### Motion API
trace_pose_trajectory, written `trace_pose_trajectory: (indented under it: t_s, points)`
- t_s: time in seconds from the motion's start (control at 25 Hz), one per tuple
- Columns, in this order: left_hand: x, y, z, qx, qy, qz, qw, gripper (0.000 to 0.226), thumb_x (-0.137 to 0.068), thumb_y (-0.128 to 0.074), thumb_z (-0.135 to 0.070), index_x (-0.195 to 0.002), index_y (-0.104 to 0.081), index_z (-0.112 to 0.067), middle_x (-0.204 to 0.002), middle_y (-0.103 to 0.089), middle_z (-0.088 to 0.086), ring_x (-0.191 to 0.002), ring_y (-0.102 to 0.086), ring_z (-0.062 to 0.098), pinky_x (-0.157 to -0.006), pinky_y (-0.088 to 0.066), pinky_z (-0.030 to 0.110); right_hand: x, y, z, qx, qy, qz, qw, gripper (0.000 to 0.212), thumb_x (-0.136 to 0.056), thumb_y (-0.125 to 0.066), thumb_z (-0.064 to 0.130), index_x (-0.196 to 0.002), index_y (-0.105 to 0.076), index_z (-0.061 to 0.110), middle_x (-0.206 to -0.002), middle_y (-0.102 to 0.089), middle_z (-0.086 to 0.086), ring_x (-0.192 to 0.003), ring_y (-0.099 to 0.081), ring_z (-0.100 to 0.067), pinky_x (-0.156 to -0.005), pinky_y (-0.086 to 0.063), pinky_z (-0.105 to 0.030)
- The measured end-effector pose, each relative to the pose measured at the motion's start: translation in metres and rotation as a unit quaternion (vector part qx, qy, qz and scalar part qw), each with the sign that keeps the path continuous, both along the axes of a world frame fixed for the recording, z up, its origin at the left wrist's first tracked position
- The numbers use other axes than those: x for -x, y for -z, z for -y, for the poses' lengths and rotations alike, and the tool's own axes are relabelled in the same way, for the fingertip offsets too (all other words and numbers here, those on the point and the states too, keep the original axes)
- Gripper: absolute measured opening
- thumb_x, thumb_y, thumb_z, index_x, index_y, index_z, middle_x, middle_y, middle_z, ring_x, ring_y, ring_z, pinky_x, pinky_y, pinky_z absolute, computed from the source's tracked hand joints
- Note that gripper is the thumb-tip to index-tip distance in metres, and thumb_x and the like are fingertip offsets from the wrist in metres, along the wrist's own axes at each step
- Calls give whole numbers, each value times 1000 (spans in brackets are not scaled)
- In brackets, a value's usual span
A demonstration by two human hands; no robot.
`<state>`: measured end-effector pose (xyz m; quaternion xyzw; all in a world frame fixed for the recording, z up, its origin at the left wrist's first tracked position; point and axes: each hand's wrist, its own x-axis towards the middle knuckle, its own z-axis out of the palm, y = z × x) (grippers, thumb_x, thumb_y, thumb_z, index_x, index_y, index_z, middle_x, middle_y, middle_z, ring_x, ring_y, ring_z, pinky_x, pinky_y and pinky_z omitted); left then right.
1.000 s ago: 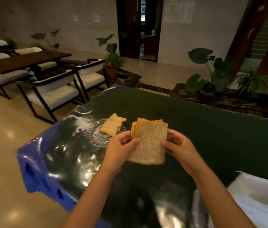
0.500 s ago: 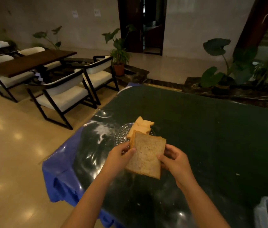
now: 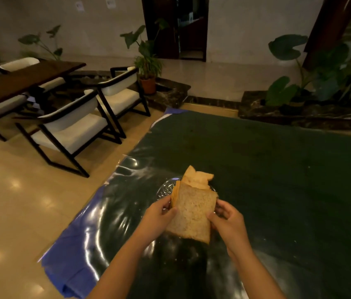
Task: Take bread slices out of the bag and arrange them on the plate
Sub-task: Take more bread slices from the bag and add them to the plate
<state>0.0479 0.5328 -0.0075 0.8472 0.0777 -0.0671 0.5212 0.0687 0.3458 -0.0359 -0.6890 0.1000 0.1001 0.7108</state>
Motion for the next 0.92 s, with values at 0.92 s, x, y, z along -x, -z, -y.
trace_pose_trajectory:
  t_s: [0.92]
  points:
    - [-121, 154, -64, 50, 77, -56, 994, 38, -82, -64, -12, -118, -56, -20, -93, -61, -12, -86, -59, 4, -67, -47, 18, -62, 112, -82, 185, 178, -70, 964, 36, -79, -63, 6, -107, -61, 27, -82, -60, 21, -79, -59, 2, -63, -48, -20]
